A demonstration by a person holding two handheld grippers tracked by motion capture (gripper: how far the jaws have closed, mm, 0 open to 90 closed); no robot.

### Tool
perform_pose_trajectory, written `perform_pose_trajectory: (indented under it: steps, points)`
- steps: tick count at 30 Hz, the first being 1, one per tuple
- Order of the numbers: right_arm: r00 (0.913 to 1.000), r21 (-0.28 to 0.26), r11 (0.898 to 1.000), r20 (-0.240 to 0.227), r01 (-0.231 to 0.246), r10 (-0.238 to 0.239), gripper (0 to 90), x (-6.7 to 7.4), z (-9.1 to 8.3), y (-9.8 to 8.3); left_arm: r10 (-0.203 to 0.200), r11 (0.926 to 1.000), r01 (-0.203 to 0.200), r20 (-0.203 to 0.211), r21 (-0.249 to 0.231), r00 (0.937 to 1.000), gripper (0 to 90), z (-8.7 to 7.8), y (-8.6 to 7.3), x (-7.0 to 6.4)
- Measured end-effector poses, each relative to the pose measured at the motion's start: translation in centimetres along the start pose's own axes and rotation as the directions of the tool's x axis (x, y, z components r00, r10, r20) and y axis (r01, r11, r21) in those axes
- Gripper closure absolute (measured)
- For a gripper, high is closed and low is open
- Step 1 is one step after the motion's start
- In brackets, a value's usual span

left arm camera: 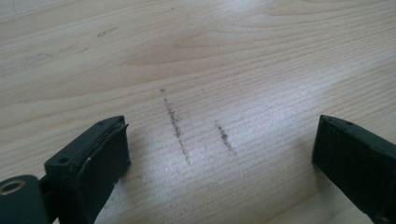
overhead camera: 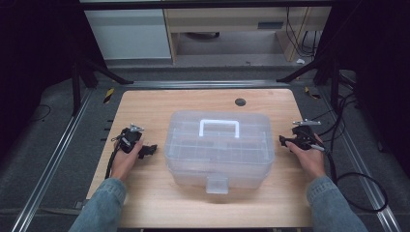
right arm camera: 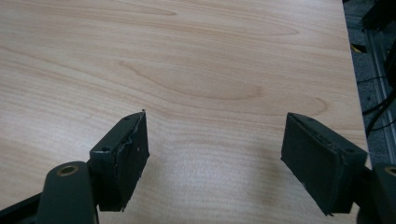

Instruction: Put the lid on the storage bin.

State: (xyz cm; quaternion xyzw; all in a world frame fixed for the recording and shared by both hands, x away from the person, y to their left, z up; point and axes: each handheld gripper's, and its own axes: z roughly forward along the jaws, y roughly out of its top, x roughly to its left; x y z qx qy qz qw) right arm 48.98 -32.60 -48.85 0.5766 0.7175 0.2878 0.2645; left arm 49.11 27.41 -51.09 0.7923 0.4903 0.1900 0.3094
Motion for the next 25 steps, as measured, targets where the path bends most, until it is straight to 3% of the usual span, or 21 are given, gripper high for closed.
perform_pose_trajectory:
  steps: [13,25]
  points:
    - [0.9982,-0.045,0.997,0.022,-0.054,0.055,17.7,0.2,1.8,-0.2,0.001,0.9985,-0.001,0.002,-0.055,1.0,0.0,0.7,-0.1,0.1]
    - [0.9974,-0.022,0.998,0.031,-0.064,0.065,6.7,0.7,2.0,-0.2,-0.01,0.998,0.01,-0.003,-0.063,0.9999,0.0,0.8,-0.1,0.1]
